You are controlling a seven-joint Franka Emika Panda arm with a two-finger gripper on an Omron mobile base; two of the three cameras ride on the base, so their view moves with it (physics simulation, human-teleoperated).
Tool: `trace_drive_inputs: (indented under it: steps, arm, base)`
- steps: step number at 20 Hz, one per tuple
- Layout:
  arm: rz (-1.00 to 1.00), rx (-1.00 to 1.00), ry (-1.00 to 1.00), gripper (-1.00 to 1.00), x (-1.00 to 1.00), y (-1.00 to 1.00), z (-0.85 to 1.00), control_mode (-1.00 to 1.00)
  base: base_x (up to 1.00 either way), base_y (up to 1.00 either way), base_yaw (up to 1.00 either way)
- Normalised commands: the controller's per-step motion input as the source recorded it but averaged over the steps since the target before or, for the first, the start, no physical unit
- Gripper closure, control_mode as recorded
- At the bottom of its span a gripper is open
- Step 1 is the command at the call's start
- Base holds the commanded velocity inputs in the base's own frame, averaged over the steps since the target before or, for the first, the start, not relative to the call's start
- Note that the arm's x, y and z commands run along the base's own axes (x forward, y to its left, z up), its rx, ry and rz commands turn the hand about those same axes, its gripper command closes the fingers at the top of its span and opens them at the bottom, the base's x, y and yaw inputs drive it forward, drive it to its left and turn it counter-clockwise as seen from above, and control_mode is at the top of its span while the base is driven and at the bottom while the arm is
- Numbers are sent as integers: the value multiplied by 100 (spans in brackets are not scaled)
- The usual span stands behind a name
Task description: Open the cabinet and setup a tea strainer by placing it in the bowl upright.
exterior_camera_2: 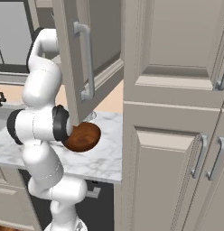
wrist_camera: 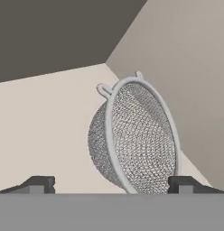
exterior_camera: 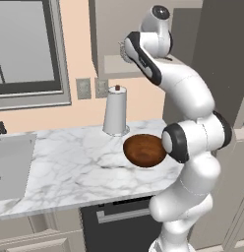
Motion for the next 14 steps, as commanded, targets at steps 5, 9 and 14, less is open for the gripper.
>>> trace_drive_inputs:
  steps: [5,9,14]
  arm:
    - [-2,0,1,-100,11,0,-3,-100]
    - [-3,0,2,-100,10,0,-12,-100]
    - [-2,0,0,-100,16,0,-9,-100]
  base:
    - [0,0,0]
    - [0,0,0]
    - [0,0,0]
